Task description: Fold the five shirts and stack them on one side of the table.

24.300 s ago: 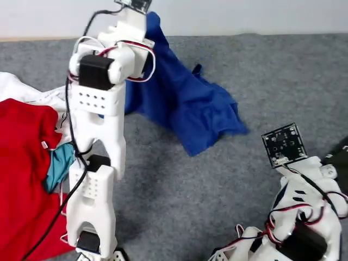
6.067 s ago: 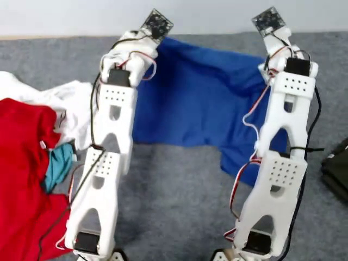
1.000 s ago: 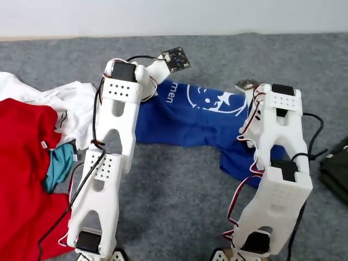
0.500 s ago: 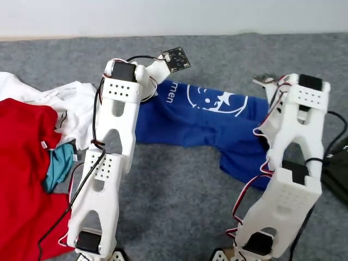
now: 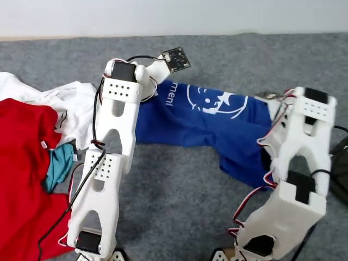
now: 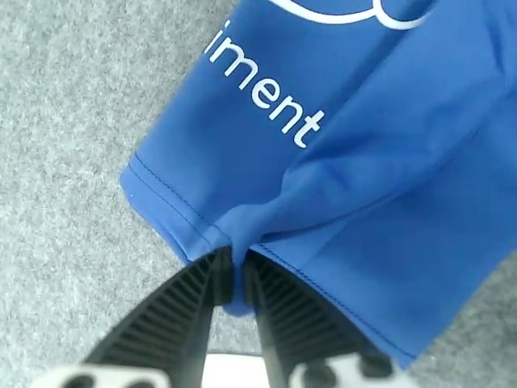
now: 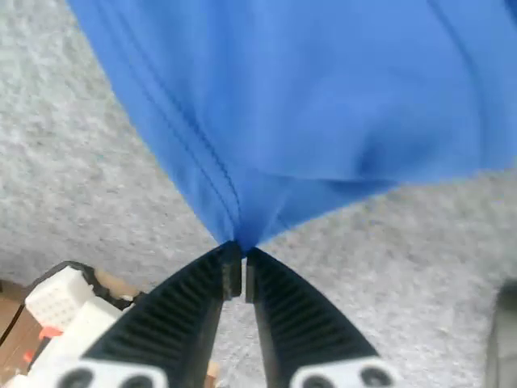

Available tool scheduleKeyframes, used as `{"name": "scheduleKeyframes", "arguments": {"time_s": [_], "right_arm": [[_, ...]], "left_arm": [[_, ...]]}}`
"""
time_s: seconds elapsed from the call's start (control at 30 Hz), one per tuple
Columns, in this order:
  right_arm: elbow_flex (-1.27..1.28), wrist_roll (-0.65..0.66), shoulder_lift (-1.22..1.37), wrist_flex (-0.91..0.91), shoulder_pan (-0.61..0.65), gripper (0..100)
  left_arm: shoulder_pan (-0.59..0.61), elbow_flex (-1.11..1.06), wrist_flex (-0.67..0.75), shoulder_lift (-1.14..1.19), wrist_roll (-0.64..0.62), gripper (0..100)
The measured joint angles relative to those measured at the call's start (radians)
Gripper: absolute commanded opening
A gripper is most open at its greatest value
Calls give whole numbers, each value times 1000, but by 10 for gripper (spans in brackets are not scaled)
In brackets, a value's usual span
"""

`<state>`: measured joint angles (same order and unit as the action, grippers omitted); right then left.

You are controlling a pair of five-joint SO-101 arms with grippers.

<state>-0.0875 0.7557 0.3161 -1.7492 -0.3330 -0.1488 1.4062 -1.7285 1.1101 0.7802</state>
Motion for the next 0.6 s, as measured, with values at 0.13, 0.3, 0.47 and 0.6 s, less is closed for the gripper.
{"name": "scheduleKeyframes", "arguments": {"time_s": [0.13, 0.3, 0.47, 0.6], "right_arm": [[6, 25, -2, -3, -55, 12], [8, 28, -2, -5, -81, 12], [89, 60, -2, -5, -81, 12], [121, 69, -2, -5, -81, 19]], "left_arm": [[0, 0, 0, 0, 0, 2], [-2, 0, 0, 0, 0, 2], [-11, 0, 0, 0, 0, 2], [-11, 0, 0, 0, 0, 2]]}}
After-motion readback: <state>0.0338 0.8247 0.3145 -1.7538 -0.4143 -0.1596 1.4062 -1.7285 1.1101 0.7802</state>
